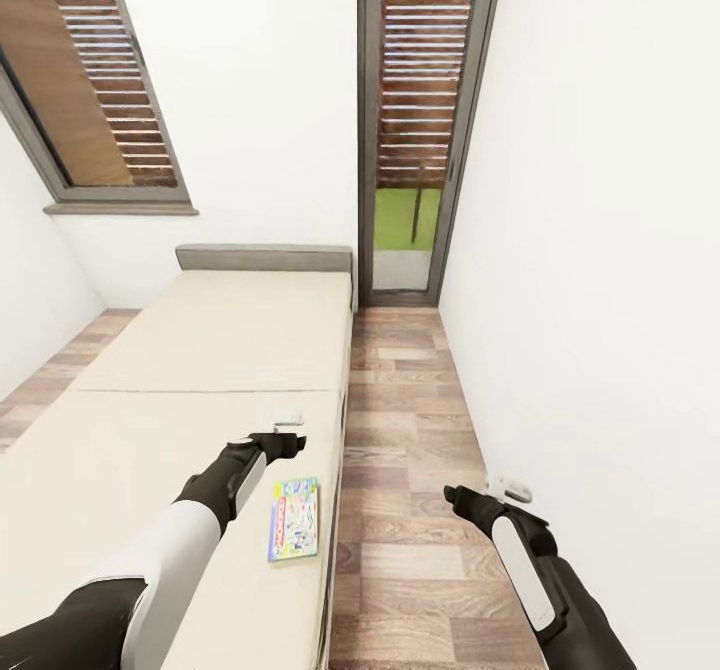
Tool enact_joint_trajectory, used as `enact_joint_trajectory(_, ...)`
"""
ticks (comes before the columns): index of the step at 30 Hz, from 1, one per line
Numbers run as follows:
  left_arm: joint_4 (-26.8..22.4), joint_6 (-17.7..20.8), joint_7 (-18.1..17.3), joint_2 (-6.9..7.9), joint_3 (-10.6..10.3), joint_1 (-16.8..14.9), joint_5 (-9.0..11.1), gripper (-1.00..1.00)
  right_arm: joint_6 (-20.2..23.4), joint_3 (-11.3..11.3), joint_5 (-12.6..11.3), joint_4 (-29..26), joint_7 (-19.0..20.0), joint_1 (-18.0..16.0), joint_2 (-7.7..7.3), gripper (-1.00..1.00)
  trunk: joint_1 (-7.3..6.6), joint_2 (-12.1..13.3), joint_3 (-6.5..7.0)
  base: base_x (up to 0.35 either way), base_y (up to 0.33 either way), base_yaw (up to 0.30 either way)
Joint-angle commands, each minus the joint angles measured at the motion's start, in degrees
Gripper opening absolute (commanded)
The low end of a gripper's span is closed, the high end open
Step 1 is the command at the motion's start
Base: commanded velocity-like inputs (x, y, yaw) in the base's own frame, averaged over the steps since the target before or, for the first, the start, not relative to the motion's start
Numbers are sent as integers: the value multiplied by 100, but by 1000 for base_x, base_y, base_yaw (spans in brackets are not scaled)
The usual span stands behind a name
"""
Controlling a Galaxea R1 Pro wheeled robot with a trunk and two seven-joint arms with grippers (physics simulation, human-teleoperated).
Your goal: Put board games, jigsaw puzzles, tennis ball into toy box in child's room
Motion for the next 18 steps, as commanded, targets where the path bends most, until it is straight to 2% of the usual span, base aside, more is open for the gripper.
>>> enact_joint_trajectory(1,-12,32,-29,-7,47,-3,-59,100,10,8,-60,-7,-56,-7,-2,100,3,-12,-21,0,0,0)
enact_joint_trajectory(18,-12,31,-27,-7,47,-3,-59,100,0,15,-68,49,-62,-76,7,100,3,-12,-180,0,0,0)
